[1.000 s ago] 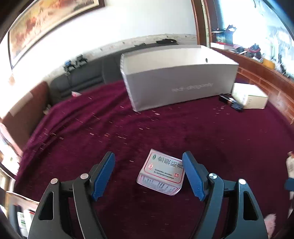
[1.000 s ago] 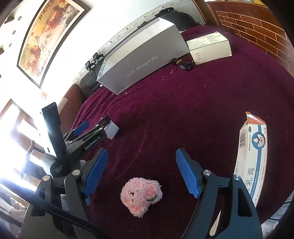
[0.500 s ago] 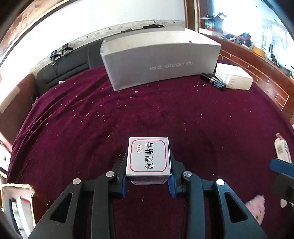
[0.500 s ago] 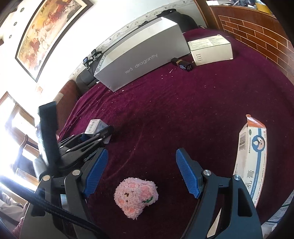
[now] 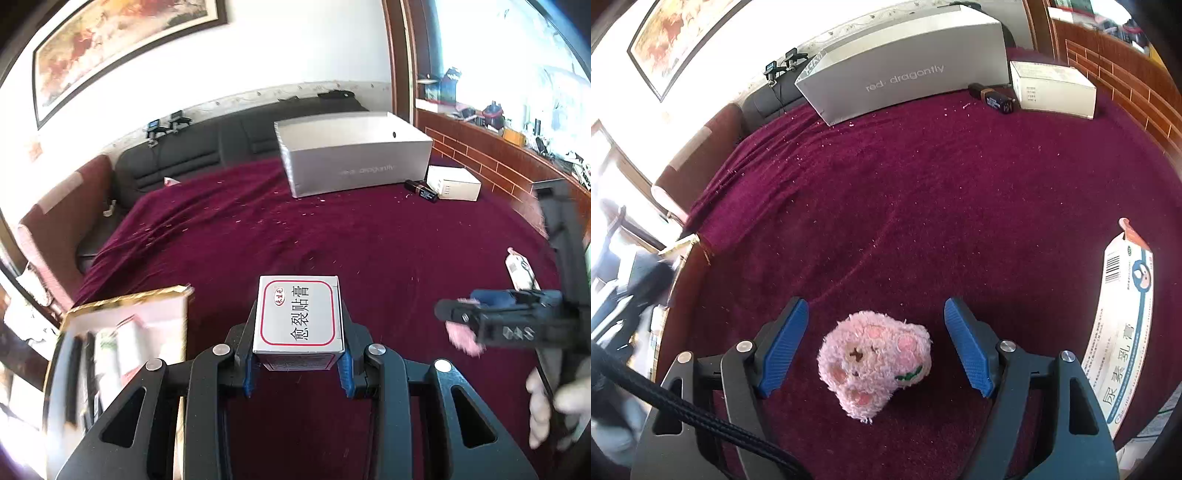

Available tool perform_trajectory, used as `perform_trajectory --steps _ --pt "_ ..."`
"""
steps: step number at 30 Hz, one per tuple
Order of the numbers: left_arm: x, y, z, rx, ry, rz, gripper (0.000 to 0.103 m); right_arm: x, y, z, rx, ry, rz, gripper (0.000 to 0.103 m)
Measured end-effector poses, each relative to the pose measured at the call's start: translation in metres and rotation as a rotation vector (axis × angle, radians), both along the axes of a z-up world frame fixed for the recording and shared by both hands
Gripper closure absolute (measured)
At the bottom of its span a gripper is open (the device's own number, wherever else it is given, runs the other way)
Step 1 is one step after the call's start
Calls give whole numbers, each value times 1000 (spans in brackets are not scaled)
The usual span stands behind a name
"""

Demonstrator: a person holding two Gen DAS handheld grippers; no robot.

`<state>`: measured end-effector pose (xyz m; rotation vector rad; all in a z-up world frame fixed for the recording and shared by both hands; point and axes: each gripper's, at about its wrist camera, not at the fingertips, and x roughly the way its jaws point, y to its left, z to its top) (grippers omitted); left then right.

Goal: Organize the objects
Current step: 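Grasp the pink plush toy with the right tool while the left tool holds the box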

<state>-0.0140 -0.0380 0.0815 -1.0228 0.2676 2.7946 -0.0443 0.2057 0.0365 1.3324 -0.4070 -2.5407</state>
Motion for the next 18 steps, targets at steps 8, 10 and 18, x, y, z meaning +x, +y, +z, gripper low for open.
perform_trajectory --steps 8,10,18 --pt "41 -30 0 6 10 83 73 20 -29 -1 206 1 -56 50" --pt "49 -36 2 5 27 101 73 22 -32 -1 242 7 -71 57" --pt "70 -58 5 8 39 157 73 44 -39 16 254 57 -70 58"
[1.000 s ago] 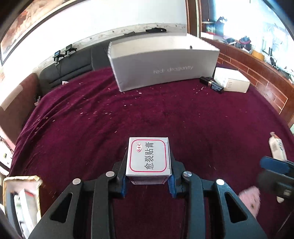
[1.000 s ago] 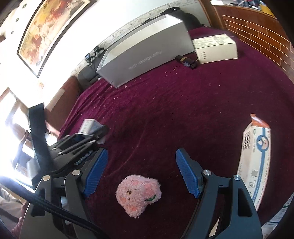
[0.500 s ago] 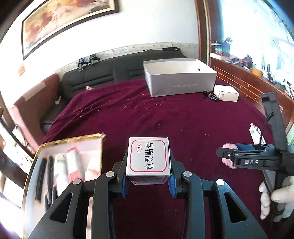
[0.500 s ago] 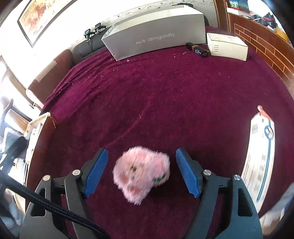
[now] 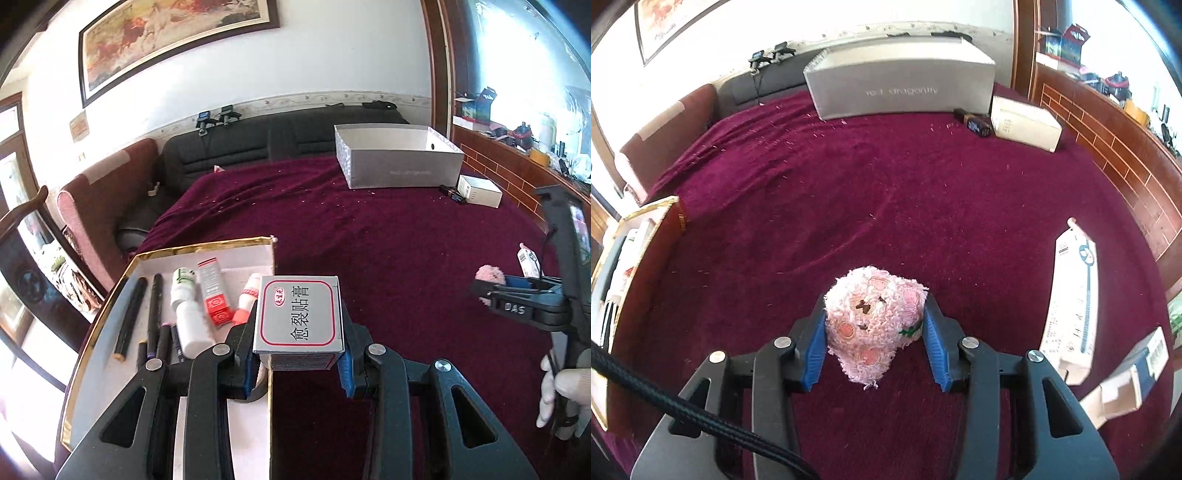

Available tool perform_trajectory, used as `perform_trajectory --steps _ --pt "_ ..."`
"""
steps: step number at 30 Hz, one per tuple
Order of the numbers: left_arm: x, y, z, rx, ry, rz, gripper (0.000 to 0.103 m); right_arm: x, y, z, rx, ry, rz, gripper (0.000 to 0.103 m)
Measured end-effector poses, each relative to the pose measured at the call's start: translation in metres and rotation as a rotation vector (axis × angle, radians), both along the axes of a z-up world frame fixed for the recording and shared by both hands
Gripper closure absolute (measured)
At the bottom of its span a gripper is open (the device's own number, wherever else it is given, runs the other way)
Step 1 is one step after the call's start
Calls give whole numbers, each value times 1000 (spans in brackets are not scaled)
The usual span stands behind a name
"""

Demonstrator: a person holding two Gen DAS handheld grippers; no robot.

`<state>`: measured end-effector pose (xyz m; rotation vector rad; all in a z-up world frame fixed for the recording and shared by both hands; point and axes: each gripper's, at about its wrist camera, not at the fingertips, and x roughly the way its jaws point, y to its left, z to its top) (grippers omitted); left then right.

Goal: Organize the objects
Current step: 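Grasp the pink plush toy with the right tool while the left tool holds the box, then carry the box with the left tool and plush toy with the right tool to the tray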

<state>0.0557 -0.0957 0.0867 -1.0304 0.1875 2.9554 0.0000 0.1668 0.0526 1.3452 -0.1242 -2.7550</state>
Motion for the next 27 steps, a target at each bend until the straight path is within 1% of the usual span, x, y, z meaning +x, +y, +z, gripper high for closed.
perform_trajectory --steps 4,12,18,24,27 --pt "11 -6 0 1 12 14 73 14 -5 15 -13 25 20 58" --pt "25 -25 -3 30 15 40 73 33 -33 29 -36 39 80 58" --pt "31 -54 -9 63 6 89 73 40 -75 42 -49 46 170 57" --pt "34 -84 -16 91 -5 133 73 43 -123 45 -60 37 261 57" --pt "35 -99 -20 103 -10 153 73 47 -151 47 -43 40 306 57"
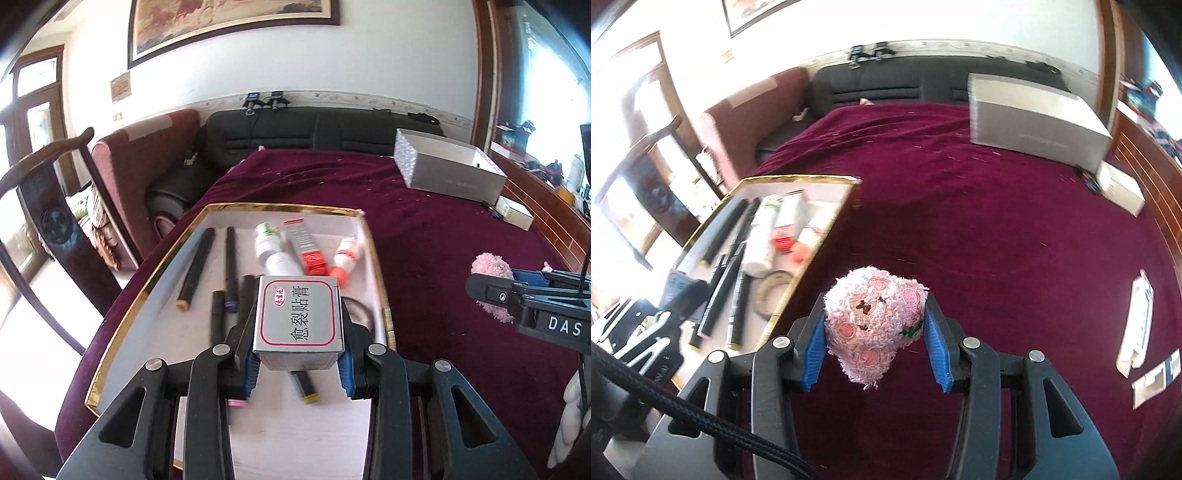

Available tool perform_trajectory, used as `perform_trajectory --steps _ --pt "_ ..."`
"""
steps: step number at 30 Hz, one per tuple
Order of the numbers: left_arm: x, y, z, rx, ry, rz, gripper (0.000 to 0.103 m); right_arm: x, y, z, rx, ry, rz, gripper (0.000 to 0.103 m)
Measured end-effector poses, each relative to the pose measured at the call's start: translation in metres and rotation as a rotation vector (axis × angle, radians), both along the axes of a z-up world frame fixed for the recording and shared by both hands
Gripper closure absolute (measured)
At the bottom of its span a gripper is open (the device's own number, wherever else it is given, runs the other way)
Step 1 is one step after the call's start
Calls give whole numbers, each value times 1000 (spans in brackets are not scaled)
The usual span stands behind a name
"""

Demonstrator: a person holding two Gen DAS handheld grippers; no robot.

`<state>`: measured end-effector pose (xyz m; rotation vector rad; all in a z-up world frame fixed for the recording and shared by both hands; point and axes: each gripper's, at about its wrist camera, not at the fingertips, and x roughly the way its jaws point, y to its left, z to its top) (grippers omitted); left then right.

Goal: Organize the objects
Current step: 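Carry the box with the left tool and plush toy with the right tool to the tray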

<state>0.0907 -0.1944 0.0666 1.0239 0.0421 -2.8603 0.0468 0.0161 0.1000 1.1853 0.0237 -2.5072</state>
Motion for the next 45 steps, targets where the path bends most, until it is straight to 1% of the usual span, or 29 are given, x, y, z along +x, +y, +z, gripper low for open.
perform_trajectory --steps 6,13,19,25,31,36,38,41,45 --pt "3 -29 -5 17 -3 40 73 4 -51 3 17 0 86 57" --pt "5 -62 -11 20 -10 89 73 9 -91 -4 36 -18 162 57" --pt "3 -88 -18 9 -24 126 73 14 -117 -16 39 -54 202 56" --pt "-6 -111 -32 10 -61 154 73 17 -126 -24 -9 -100 228 56" --pt "-11 -121 -45 23 -96 159 73 21 -141 -42 -17 -150 277 56" --pt "-13 -120 -46 21 -101 156 73 25 -154 -55 -9 -181 325 54" --pt "-14 -120 -46 25 -103 156 73 28 -160 -55 8 -163 336 54" --pt "-14 -120 -45 25 -101 158 73 29 -165 -57 3 -162 354 54" --pt "-15 -122 -44 25 -96 163 72 32 -172 -62 37 -143 366 54"
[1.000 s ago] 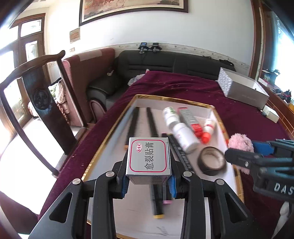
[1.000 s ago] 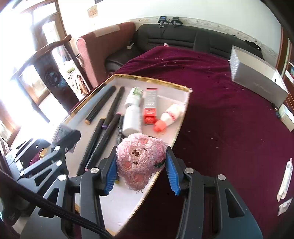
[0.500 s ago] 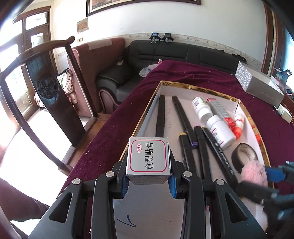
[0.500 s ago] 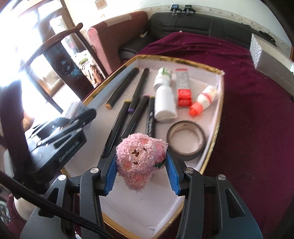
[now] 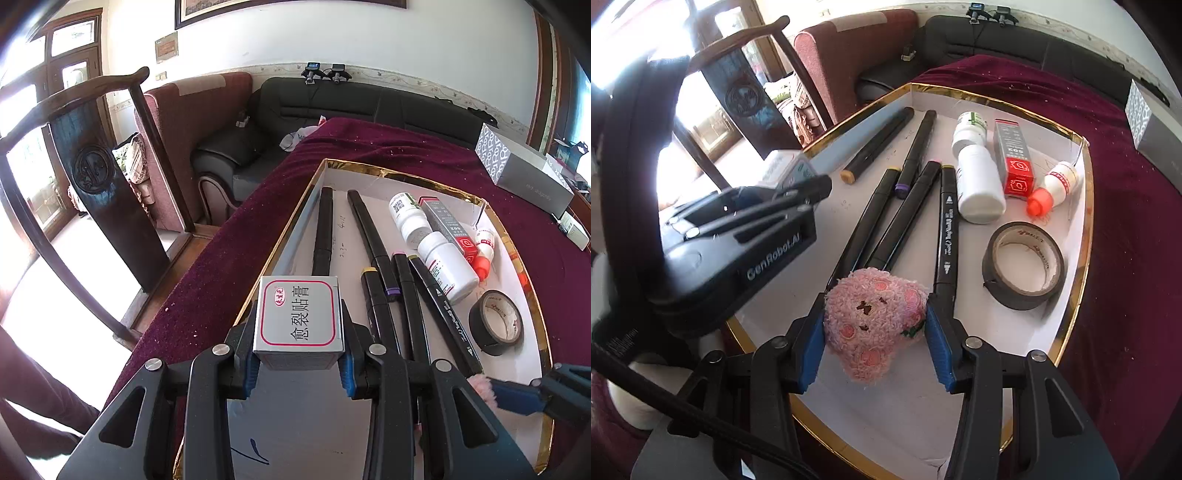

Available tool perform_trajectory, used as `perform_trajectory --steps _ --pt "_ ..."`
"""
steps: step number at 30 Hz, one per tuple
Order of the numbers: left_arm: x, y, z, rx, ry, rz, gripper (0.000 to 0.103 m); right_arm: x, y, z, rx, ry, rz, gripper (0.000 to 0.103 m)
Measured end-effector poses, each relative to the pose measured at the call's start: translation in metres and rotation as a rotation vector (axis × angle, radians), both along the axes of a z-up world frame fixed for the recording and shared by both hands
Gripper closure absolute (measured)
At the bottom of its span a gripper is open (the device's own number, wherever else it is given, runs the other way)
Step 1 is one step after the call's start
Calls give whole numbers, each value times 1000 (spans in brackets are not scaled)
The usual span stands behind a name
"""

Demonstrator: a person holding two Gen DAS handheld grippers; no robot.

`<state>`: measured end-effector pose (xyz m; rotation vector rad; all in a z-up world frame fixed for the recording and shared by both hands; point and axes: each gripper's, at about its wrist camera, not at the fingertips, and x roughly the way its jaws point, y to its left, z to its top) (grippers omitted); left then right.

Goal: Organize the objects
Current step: 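Carry the box with the left tool and plush toy with the right tool to the tray, then lower the box and plush toy into the tray and open both tools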

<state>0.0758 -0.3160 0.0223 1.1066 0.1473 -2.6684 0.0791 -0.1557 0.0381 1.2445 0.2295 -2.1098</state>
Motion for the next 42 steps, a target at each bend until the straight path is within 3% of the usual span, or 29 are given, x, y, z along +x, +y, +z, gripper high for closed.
perform_trajectory --steps 5,10,13,19,20,25,30,35,42 --pt "1 1 3 -8 10 9 72 1 -3 -3 41 48 6 54" --pt "3 1 9 0 26 20 72 5 -4 -1 49 89 8 43" --pt "4 3 13 3 34 15 71 9 0 6 37 131 -2 34" --pt "12 10 27 -4 75 23 66 11 24 20 -32 176 -64 33" --pt "15 11 30 -10 92 25 64 11 31 23 -53 186 -89 33" --pt "42 24 59 -37 239 45 32 10 61 31 -108 224 -201 26" --pt "65 45 83 -76 315 69 15 8 82 38 -142 225 -263 26" --pt "85 64 97 -36 347 34 8 17 92 47 -134 270 -273 24" --pt "107 75 104 7 370 85 7 34 103 52 -142 296 -265 23"
